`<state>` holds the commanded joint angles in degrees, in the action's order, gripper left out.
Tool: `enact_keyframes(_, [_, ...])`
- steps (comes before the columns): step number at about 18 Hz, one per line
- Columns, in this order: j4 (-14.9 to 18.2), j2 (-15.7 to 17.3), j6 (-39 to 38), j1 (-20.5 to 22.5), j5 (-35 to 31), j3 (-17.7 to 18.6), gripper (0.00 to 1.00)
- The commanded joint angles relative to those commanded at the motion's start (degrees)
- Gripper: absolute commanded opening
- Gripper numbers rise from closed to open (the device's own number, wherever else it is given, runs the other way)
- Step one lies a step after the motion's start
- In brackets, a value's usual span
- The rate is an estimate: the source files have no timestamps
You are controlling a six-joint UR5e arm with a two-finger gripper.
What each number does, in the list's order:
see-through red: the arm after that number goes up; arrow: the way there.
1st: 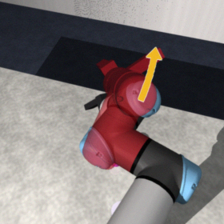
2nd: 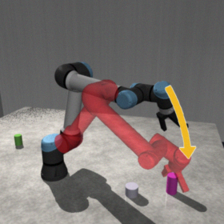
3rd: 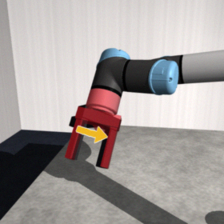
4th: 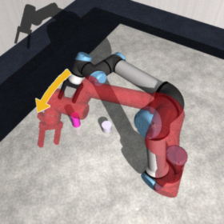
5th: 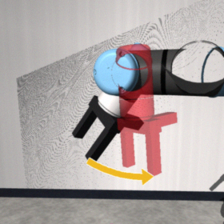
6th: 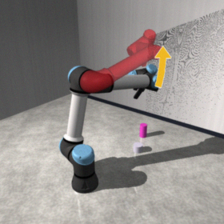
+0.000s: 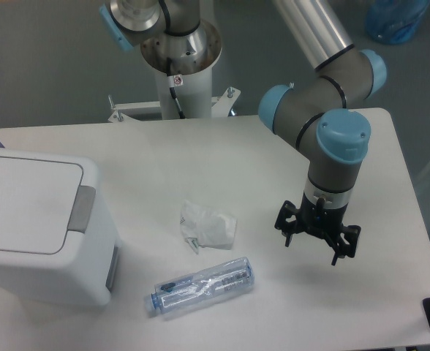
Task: Open the trash can
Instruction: 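Move the open gripper over to the grey handle of the white bin lid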
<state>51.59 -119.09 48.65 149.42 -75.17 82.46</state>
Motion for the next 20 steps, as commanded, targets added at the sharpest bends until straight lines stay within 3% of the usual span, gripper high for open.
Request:
enact_keyframes(3, [0.09,-0.18,-9.95,-1.58,7.99,-3.52,1.00])
enact_keyframes(6, [-0.26,0.70,-16.81,-3.51,13.72,-4.85,1.00])
enact_keyframes(14, [-0.08,7.46,-24.30,-11.25,14.96,-4.68,1.00])
enact_keyframes(20, [0.18,11.06,-26.06,-14.24,15.49,-2.92,1.00])
